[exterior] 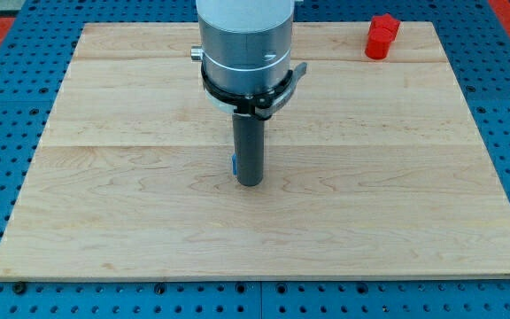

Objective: Move the red star along with red circle towards the center

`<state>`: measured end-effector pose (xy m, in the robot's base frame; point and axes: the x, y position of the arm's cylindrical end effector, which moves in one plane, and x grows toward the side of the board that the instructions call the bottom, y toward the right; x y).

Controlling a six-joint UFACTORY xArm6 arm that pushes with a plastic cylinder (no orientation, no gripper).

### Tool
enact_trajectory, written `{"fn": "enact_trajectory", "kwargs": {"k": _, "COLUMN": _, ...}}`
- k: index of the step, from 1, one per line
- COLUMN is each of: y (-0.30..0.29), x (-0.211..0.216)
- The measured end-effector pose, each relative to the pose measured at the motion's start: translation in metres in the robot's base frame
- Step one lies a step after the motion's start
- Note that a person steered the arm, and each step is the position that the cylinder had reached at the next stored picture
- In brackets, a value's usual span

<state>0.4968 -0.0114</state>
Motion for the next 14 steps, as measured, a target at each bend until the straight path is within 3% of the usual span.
{"fn": "enact_trajectory", "kwargs": {"k": 1, "y": 0.000, "x": 0.001}}
{"fn": "enact_trajectory", "kwargs": {"k": 2, "y": 0.083, "x": 0.001}}
{"fn": "enact_trajectory", "kwargs": {"k": 4, "y": 0.266, "x": -0.168}}
{"fn": "enact_trajectory", "kwargs": {"k": 5, "y": 0.324, "x": -0.245}}
{"fn": "enact_trajectory", "kwargs": {"k": 6, "y": 0.299, "x": -0.297}}
{"fn": "enact_trajectory", "kwargs": {"k": 8, "y": 0.247, "x": -0.305}}
{"fn": "enact_trajectory", "kwargs": {"k": 10, "y": 0.185, "x": -0.256}}
{"fn": "enact_trajectory", "kwargs": {"k": 12, "y": 0.179, "x": -0.177}}
{"fn": "enact_trajectory", "kwargs": {"k": 14, "y": 0.169, "x": -0.257}}
